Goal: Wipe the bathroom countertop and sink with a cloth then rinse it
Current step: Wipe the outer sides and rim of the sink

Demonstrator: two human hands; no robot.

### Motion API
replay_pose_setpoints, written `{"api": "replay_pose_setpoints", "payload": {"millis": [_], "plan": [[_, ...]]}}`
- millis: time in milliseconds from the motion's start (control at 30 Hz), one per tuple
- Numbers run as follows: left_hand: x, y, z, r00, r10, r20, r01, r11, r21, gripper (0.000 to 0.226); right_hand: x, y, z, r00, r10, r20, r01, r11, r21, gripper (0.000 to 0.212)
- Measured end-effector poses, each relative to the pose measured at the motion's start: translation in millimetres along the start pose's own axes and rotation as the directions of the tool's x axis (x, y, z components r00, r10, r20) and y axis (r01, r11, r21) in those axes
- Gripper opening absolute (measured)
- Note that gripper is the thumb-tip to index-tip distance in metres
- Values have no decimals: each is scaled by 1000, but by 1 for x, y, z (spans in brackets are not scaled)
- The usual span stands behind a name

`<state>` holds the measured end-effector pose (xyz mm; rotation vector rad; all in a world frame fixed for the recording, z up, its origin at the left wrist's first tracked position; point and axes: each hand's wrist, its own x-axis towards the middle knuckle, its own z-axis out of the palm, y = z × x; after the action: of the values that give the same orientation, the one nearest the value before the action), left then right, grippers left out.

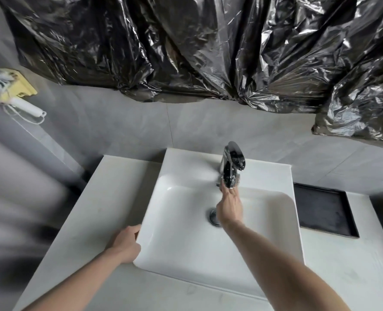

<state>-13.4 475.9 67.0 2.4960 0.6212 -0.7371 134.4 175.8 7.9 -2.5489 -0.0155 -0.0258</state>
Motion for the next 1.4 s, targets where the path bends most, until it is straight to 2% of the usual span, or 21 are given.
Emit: {"api": "replay_pose_setpoints", "payload": {"millis": [200, 300, 367, 467, 533, 600, 667, 733, 833, 900, 967, 1033, 1133, 1233, 1300, 1400], "plan": [[9, -8, -4, 995, 89, 42, -90, 996, 14, 54, 1, -87, 50, 991, -106, 79, 102, 993, 52, 97], [11, -12, -5, 988, 133, 80, -132, 991, -11, 54, 9, -129, 73, 950, -249, 186, 249, 968, 23, 93], [13, -16, -6, 984, 152, 96, -150, 988, -26, 50, 17, -142, 81, 909, -340, 243, 347, 938, 14, 89], [13, -19, -6, 982, 160, 104, -157, 987, -33, 47, 38, -135, 76, 888, -380, 261, 399, 916, -24, 86], [15, -21, -6, 982, 162, 101, -158, 987, -39, 44, 52, -124, 66, 912, -331, 242, 358, 931, -78, 85], [16, -24, -6, 982, 160, 102, -156, 987, -47, 41, 62, -113, 53, 959, -210, 190, 233, 967, -106, 85], [16, -24, -7, 982, 165, 96, -162, 986, -42, 43, 62, -105, 44, 985, -97, 140, 109, 990, -87, 85], [16, -24, -7, 982, 162, 98, -158, 986, -44, 44, 52, -100, 38, 993, -56, 106, 63, 996, -59, 86], [14, -21, -9, 982, 162, 102, -157, 986, -54, 48, 20, -102, 43, 992, -52, 114, 54, 999, -9, 89], [12, -18, -11, 982, 160, 104, -155, 987, -53, 52, -11, -110, 55, 966, -107, 237, 97, 994, 55, 89], [9, -17, -12, 982, 155, 106, -149, 987, -57, 52, -42, -117, 77, 903, -182, 389, 164, 983, 81, 76], [7, -17, -13, 981, 154, 117, -146, 986, -74, 50, -67, -128, 95, 882, -160, 442, 114, 985, 130, 60], [4, -17, -14, 980, 161, 118, -151, 985, -88, 43, -88, -144, 105, 898, -62, 435, -31, 979, 203, 47], [-2, -14, -14, 977, 179, 111, -170, 981, -93, 39, -99, -136, 102, 889, -112, 443, 19, 978, 209, 27], [-6, -12, -15, 979, 181, 92, -172, 980, -99, 43, -98, -125, 93, 876, -144, 459, 51, 977, 207, 28], [-10, -11, -17, 980, 182, 85, -175, 981, -87, 42, -79, -105, 74, 931, -75, 357, -1, 978, 208, 32]]}}
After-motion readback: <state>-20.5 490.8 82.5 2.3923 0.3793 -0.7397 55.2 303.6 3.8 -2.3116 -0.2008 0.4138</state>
